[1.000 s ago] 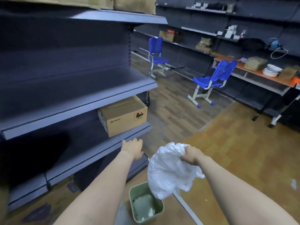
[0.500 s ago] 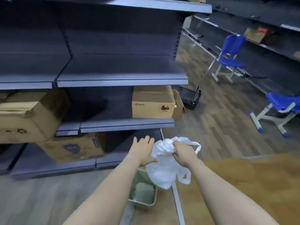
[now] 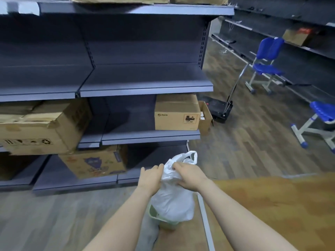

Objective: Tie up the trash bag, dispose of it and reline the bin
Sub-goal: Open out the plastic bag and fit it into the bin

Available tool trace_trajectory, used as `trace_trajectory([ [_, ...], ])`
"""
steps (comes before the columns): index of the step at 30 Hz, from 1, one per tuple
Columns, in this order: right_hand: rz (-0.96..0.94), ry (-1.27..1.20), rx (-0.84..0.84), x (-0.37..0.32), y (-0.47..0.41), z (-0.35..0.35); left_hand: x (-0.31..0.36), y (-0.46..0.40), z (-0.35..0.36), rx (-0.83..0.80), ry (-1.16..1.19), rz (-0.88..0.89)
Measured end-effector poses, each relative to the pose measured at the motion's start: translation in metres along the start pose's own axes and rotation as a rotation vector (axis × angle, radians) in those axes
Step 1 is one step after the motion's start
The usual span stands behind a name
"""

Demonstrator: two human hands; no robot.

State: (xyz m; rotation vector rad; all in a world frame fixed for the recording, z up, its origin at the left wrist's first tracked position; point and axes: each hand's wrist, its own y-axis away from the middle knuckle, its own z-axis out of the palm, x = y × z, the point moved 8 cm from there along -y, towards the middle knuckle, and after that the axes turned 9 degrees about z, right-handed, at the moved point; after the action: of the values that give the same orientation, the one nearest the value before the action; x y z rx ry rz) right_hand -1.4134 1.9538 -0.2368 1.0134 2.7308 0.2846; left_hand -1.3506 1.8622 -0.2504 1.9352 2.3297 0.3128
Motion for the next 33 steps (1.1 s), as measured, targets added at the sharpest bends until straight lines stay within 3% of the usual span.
trace_trajectory([
  [5,0.013,0.116,-0.03,0.025,0.014,0.001,-0.025,0.021,0.006,-0.001,0.023,-0.041],
  [8,0.012,0.122,0.003,0.03,0.014,-0.006,-0.028,0.027,-0.003,0.069,0.208,-0.011],
  [12,0.004,-0.121,-0.079,0.003,0.011,-0.001,-0.025,0.022,-0.026,0.23,0.661,0.041],
  [16,0.077,-0.374,-0.069,-0.015,0.002,0.006,-0.03,0.017,-0.04,0.323,0.898,0.031],
  [19,0.117,-0.469,0.037,-0.016,-0.002,0.002,-0.034,0.015,-0.041,0.337,0.897,0.045],
  [24,0.268,-0.514,0.065,-0.004,-0.01,0.005,-0.033,0.023,-0.048,0.376,0.581,0.039],
  [28,0.432,-0.529,0.022,0.014,-0.022,0.012,-0.043,0.04,-0.022,0.448,0.737,-0.118],
  [30,0.488,-0.571,0.031,0.019,-0.027,0.011,-0.045,0.049,0.001,0.399,0.847,-0.221],
  [33,0.561,-0.726,0.045,0.023,-0.032,0.011,-0.034,0.05,0.024,0.187,0.83,-0.217],
])
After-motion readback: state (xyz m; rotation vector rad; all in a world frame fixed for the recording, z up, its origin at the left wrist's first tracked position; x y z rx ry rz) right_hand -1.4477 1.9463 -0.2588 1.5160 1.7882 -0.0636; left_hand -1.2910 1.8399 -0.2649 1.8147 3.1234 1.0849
